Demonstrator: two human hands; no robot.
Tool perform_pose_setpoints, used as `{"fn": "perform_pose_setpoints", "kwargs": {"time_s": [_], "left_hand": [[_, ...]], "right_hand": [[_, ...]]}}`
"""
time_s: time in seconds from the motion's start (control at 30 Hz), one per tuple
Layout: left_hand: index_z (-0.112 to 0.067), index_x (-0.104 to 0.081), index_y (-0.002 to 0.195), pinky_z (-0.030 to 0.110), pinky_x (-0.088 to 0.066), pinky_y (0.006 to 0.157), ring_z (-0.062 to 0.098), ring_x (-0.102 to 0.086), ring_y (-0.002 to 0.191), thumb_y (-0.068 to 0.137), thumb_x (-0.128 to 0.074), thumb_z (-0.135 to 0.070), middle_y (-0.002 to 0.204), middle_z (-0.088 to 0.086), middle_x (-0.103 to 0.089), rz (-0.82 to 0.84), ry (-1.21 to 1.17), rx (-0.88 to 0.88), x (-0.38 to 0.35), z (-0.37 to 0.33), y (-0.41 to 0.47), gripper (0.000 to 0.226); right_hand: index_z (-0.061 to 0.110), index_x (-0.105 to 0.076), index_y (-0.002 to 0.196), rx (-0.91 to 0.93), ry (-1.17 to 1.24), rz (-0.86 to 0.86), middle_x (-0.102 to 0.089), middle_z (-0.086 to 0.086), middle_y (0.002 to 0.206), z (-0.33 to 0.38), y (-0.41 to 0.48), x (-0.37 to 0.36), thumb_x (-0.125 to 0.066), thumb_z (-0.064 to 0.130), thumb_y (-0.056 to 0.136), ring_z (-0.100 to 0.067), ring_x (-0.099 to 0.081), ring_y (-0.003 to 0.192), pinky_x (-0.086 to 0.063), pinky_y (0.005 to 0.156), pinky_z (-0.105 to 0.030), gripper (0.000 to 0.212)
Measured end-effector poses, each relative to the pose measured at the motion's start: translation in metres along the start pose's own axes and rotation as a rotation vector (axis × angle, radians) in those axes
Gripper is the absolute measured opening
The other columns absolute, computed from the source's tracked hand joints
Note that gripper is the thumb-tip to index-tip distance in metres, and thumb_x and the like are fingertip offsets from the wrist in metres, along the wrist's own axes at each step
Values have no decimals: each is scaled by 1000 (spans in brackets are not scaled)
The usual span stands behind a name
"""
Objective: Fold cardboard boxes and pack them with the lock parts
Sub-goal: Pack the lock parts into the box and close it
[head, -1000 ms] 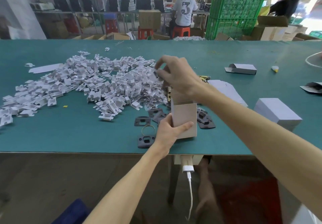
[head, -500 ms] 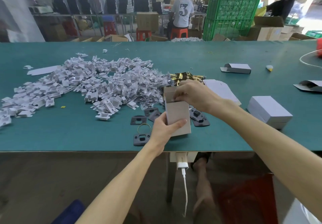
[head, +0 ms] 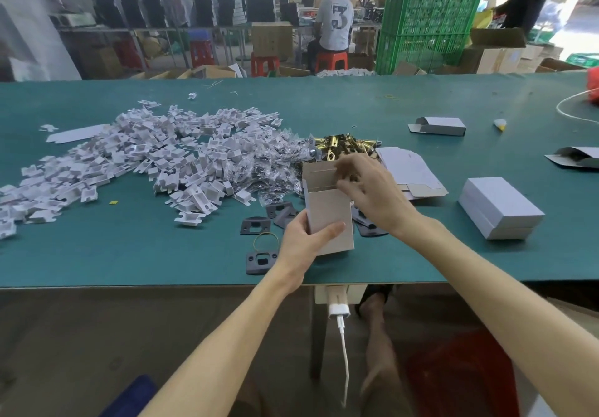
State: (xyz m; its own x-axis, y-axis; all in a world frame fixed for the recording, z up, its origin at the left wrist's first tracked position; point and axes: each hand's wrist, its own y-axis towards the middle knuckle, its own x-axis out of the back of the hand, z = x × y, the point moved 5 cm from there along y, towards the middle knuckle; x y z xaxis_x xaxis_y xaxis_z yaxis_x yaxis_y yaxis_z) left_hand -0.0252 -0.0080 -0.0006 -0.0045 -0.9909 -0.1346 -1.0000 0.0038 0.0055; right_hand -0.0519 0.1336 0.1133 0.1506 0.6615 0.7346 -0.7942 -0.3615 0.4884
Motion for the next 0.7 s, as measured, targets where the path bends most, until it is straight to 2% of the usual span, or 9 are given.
{"fn": "perform_pose_setpoints", "kwargs": {"time_s": [0.1, 0.2, 0.27, 0.37, 0.43, 0.5, 0.57, 0.7], "left_hand": [[-23, -63, 124, 21, -58, 77, 8, -73, 99, 84, -86, -32, 108, -5, -77, 7, -5, -12, 0, -1, 0, 47], [-23, -61, 126, 25, -60, 79, 10, -74, 101, 85, -83, -38, 114, -1, -75, 9, 17, -18, -1, -1, -1, 48], [-22, -59, 128, 28, -61, 80, 12, -74, 101, 89, -79, -43, 120, 3, -72, 1, 41, -18, -6, 1, -1, 48], [-23, -55, 139, 33, -62, 79, 17, -74, 104, 98, -69, -42, 125, 5, -71, -1, 28, -42, -9, 0, -1, 47], [-35, -48, 150, 38, -64, 80, 20, -74, 104, 103, -63, -38, 122, 2, -72, -4, 17, -55, -8, 0, 0, 50], [-39, -41, 156, 34, -63, 76, 19, -73, 102, 104, -61, -35, 123, 2, -71, -14, 46, -61, -7, 0, 0, 55], [-36, -46, 154, 29, -61, 73, 16, -73, 101, 103, -63, -33, 125, 3, -70, -27, 57, -64, -6, 1, 1, 54], [-29, -56, 147, 36, -63, 78, 22, -73, 103, 100, -69, -28, 121, 6, -72, -54, 13, -32, -4, 3, 3, 48]], "right_hand": [[12, -49, 138, -189, 201, -61, -51, -3, 126, -17, -15, -14, -72, 18, 93, -12, -57, 108, -52, 85, -15, 50], [18, -54, 134, -333, 396, -80, -66, 4, 109, -32, -29, -30, -67, 26, 97, -13, -67, 95, -55, 73, -21, 39], [20, -57, 131, -383, 473, -108, -69, 4, 103, -42, -40, -35, -64, 29, 99, -17, -69, 90, -53, 64, -19, 35], [22, -59, 129, -426, 568, -187, -71, -2, 103, -50, -52, -42, -65, 30, 98, -20, -69, 91, -56, 65, -25, 32], [22, -62, 130, -462, 589, -234, -71, -1, 106, -54, -59, -46, -65, 31, 98, -17, -70, 93, -58, 68, -26, 34], [19, -64, 133, -513, 640, -255, -72, 1, 113, -59, -66, -51, -64, 33, 99, -14, -70, 95, -59, 73, -26, 37], [18, -66, 133, -555, 689, -271, -71, 4, 119, -62, -72, -55, -64, 35, 98, -11, -70, 98, -60, 78, -29, 39], [20, -64, 136, -542, 683, -281, -71, 11, 116, -60, -75, -56, -64, 39, 98, -9, -70, 97, -61, 78, -31, 42]]}}
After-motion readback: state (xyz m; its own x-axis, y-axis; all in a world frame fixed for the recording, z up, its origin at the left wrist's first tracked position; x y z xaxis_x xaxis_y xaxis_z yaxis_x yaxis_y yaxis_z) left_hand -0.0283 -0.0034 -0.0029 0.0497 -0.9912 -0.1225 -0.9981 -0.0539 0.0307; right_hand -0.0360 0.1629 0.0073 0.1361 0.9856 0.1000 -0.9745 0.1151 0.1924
